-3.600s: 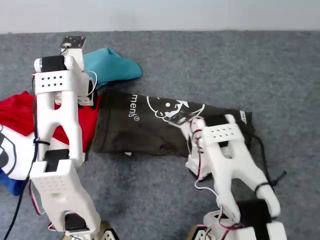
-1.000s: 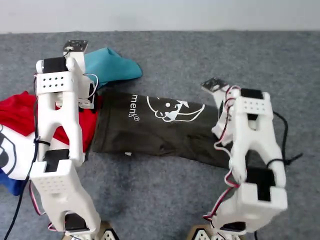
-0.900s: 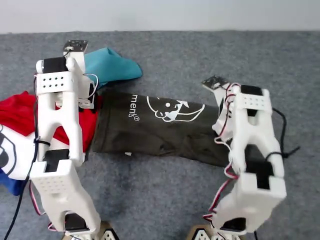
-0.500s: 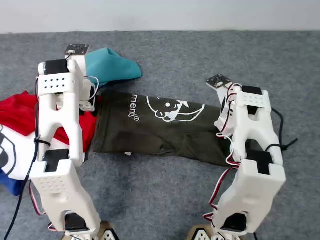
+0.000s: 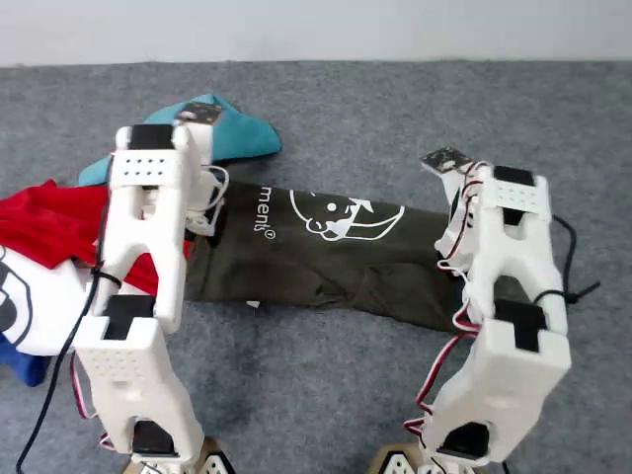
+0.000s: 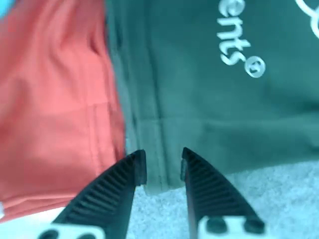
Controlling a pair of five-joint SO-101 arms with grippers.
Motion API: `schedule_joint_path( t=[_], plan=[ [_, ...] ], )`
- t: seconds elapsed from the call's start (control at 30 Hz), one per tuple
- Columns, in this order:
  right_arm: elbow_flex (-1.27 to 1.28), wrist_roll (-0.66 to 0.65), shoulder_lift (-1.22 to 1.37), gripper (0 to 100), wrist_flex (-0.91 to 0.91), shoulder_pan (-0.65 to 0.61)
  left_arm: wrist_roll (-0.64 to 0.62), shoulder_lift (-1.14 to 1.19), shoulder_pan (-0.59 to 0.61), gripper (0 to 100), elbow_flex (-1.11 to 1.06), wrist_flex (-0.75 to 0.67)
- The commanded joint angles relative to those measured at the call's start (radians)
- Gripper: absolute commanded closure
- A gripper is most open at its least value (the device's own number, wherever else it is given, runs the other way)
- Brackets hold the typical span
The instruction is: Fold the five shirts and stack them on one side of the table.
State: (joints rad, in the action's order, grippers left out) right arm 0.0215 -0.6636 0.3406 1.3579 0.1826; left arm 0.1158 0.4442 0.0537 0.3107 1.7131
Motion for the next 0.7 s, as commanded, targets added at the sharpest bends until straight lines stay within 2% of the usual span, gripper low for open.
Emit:
schedule_joint_path(
  t=[0.0, 0.13, 0.33, 0.5, 0.67],
  plan=[
    [-0.031, -0.002, -0.117, 97.9, 0.096, 0.022, 0.071, -0.061, -0.055, 87, -0.044, -0.006],
    [-0.003, 0.005, -0.140, 98.0, 0.143, 0.056, 0.121, -0.061, -0.097, 88, -0.117, -0.011],
    [0.011, 0.138, -0.133, 97.4, 0.093, 0.170, 0.146, -0.061, -0.106, 88, -0.150, -0.011],
    [0.011, 0.181, -0.133, 87.5, 0.067, 0.170, 0.146, -0.061, -0.106, 88, -0.151, -0.011],
    [0.012, 0.235, -0.133, 86.1, 0.077, 0.168, 0.147, -0.061, -0.103, 87, -0.151, -0.006]
  ],
)
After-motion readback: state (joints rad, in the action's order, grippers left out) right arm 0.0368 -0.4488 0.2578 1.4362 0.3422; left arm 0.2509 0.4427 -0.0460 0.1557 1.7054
